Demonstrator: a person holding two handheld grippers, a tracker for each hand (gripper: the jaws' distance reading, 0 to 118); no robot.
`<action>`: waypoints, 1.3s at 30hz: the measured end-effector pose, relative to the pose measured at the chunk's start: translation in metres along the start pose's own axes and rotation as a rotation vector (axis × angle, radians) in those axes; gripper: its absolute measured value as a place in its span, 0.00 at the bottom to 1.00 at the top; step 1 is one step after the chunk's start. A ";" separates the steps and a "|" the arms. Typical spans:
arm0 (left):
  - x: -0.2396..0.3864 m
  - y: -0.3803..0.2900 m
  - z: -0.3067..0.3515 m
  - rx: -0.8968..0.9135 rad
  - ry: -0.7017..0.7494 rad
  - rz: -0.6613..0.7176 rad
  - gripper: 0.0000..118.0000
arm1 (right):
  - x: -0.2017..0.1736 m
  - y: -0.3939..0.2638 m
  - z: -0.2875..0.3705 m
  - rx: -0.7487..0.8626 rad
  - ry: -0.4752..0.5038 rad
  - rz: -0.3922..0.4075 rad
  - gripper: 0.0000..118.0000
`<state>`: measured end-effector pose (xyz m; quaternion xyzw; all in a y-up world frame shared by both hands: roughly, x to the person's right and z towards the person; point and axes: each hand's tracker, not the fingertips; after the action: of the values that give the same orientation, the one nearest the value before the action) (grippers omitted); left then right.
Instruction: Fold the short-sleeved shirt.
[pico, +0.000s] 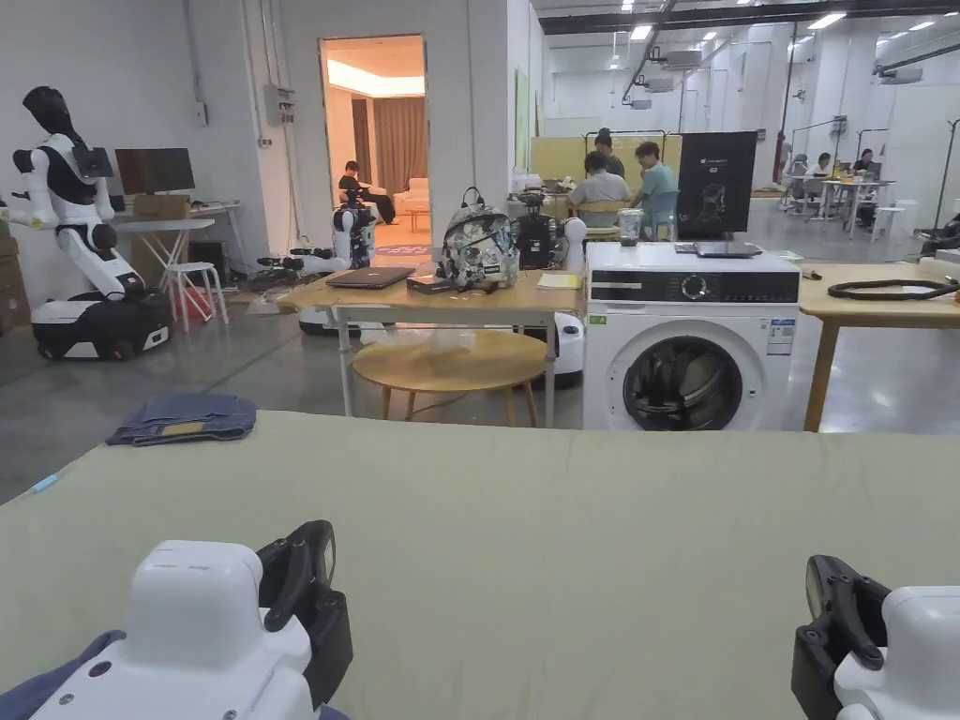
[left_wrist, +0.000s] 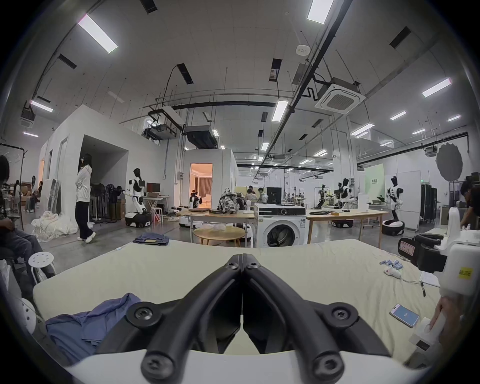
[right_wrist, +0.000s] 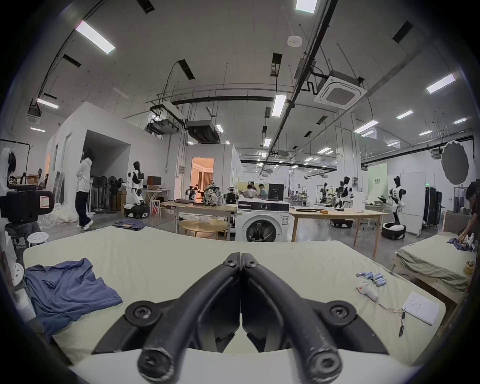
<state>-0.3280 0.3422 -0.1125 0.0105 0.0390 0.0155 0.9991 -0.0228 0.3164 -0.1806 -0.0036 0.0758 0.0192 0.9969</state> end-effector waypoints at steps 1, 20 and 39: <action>-0.003 0.000 0.002 0.000 0.008 -0.003 0.00 | -0.002 0.000 -0.002 -0.001 0.004 -0.005 0.00; -0.135 -0.026 0.026 -0.310 0.095 0.015 0.18 | -0.069 -0.022 -0.023 -0.034 0.262 0.007 0.00; -0.256 -0.223 -0.154 -0.933 0.097 0.146 0.02 | -0.017 -0.091 -0.040 -0.319 0.189 -0.022 0.00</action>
<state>-0.5879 0.1141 -0.2507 -0.4375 0.0739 0.1020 0.8904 -0.0416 0.2243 -0.2169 -0.1641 0.1650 0.0194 0.9723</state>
